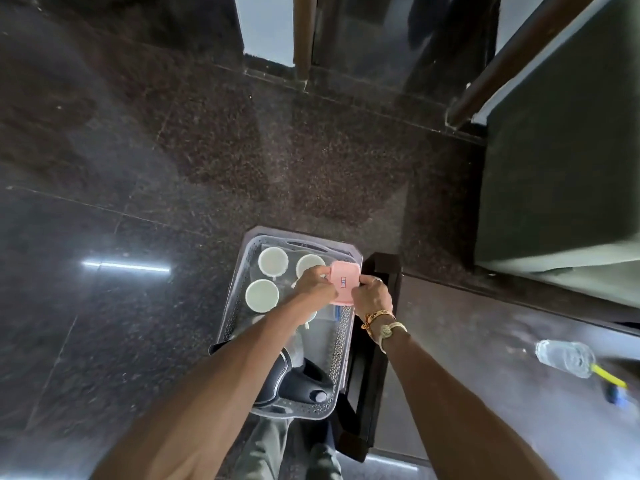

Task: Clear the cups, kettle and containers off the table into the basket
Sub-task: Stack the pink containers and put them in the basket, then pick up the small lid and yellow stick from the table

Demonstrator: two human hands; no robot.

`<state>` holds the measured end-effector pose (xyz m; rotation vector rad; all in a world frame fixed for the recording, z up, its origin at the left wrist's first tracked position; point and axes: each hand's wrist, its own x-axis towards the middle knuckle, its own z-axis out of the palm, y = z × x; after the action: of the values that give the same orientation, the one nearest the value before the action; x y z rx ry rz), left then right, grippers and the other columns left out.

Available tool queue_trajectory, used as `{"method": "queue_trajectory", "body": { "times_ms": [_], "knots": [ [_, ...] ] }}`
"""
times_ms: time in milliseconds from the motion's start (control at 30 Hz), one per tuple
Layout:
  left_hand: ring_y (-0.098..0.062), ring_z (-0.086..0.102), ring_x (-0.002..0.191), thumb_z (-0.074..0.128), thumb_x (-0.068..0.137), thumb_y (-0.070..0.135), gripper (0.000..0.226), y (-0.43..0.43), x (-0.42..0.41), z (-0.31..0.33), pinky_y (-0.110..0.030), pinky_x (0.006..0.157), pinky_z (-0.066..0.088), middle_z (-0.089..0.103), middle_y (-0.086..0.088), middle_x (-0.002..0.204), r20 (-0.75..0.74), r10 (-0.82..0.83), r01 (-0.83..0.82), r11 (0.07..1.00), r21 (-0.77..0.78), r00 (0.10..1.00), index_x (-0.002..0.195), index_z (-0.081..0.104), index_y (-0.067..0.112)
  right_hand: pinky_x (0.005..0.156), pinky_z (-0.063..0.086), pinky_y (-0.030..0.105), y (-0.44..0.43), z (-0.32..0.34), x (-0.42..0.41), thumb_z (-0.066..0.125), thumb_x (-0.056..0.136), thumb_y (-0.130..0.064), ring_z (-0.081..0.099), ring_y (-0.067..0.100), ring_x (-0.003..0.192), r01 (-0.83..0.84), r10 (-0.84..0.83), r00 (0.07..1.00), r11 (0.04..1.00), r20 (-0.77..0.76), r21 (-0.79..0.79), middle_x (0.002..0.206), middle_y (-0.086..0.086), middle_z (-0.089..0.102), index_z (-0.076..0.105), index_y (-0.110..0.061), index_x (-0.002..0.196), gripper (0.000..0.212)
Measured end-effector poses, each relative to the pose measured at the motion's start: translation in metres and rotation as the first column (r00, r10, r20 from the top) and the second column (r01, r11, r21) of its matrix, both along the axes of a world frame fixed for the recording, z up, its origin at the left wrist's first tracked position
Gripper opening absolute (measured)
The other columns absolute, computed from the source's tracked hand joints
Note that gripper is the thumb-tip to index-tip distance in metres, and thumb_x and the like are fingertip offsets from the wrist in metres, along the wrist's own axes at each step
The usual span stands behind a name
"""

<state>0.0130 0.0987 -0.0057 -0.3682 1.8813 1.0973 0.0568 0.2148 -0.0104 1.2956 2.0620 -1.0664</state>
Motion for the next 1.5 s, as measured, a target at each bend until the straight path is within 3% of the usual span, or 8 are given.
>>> {"method": "queue_trajectory", "body": {
  "times_ms": [433,500,633,767,867,1067,1233,1500],
  "knots": [
    [-0.022,0.063,0.104,0.068,0.082,0.007,0.06,-0.002,0.011,0.002,-0.026,0.075,0.047,0.066,-0.007,0.12,-0.023,0.024,-0.025,0.997,-0.074,0.999,0.138,0.049,0.017,0.084,0.041,0.023,0.006,0.008,0.016,0.059,0.082,-0.012,0.062,0.026,0.113,0.034,-0.036,0.999,0.999,-0.039,-0.036,0.116,0.005,0.07,0.057,-0.019,0.132,0.051],
    [-0.022,0.063,0.103,0.068,0.083,0.012,0.056,-0.004,0.016,0.013,-0.028,0.082,0.049,0.066,-0.005,0.116,-0.05,0.031,-0.036,0.994,-0.099,0.998,0.136,0.051,0.018,0.087,0.04,0.024,0.008,0.019,0.028,0.058,0.084,-0.011,0.061,0.025,0.114,0.035,-0.037,0.998,0.999,-0.06,-0.039,0.114,0.004,0.07,0.056,-0.018,0.133,0.049],
    [-0.021,0.063,0.099,0.065,0.086,0.012,0.041,-0.005,0.04,0.038,-0.026,0.075,0.049,0.068,-0.005,0.113,-0.11,0.062,-0.073,0.992,-0.102,0.992,0.126,0.06,0.016,0.093,0.04,0.024,0.018,0.04,0.065,0.057,0.085,-0.01,0.059,0.024,0.118,0.008,-0.011,0.996,0.999,-0.085,-0.032,0.108,0.0,0.068,0.055,-0.017,0.135,0.051],
    [-0.022,0.064,0.084,0.067,0.083,0.011,0.037,0.001,0.078,0.066,-0.027,0.067,0.049,0.069,-0.008,0.105,-0.124,0.133,-0.141,0.989,-0.053,0.983,0.12,0.066,0.014,0.1,0.043,0.03,0.028,0.064,0.113,0.059,0.085,-0.013,0.057,0.026,0.121,0.007,-0.011,0.996,0.999,-0.085,-0.041,0.126,0.004,0.065,0.057,-0.019,0.133,0.048],
    [-0.023,0.062,0.081,0.069,0.083,0.01,0.027,0.018,0.11,0.091,-0.033,0.071,0.056,0.066,-0.009,0.097,-0.144,0.161,-0.163,0.987,0.0,0.976,0.109,0.069,0.014,0.1,0.049,0.033,0.039,0.084,0.149,0.063,0.082,-0.019,0.061,0.027,0.115,0.021,-0.027,0.993,0.999,-0.114,-0.047,0.123,0.004,0.067,0.061,-0.023,0.129,0.048],
    [-0.016,0.061,0.07,0.069,0.089,0.014,0.02,0.069,0.172,0.145,-0.031,0.073,0.057,0.065,-0.008,0.084,-0.178,0.088,-0.066,0.99,0.126,0.98,0.109,0.067,0.015,0.094,0.054,0.037,0.073,0.144,0.208,0.066,0.081,-0.022,0.066,0.029,0.108,0.032,-0.036,0.969,0.999,-0.244,-0.018,0.116,0.004,0.07,0.067,-0.021,0.121,0.04],
    [-0.011,0.059,0.068,0.066,0.092,0.015,0.017,0.108,0.209,0.166,-0.026,0.067,0.053,0.065,-0.002,0.084,-0.185,-0.025,0.062,0.979,0.196,0.982,0.108,0.067,0.017,0.095,0.053,0.036,0.109,0.177,0.255,0.068,0.083,-0.024,0.065,0.029,0.111,0.194,-0.177,0.924,0.981,-0.338,0.016,0.119,0.006,0.07,0.07,-0.02,0.117,0.035],
    [-0.013,0.057,0.07,0.063,0.095,0.02,0.009,0.134,0.266,0.16,-0.025,0.065,0.05,0.064,-0.003,0.087,-0.154,-0.215,0.248,0.938,0.243,0.964,0.103,0.066,0.016,0.088,0.044,0.021,0.109,0.171,0.363,0.073,0.082,-0.031,0.063,0.022,0.116,0.397,-0.376,0.884,0.918,-0.278,0.019,0.12,0.003,0.071,0.071,-0.02,0.118,0.038]
  ]
}}
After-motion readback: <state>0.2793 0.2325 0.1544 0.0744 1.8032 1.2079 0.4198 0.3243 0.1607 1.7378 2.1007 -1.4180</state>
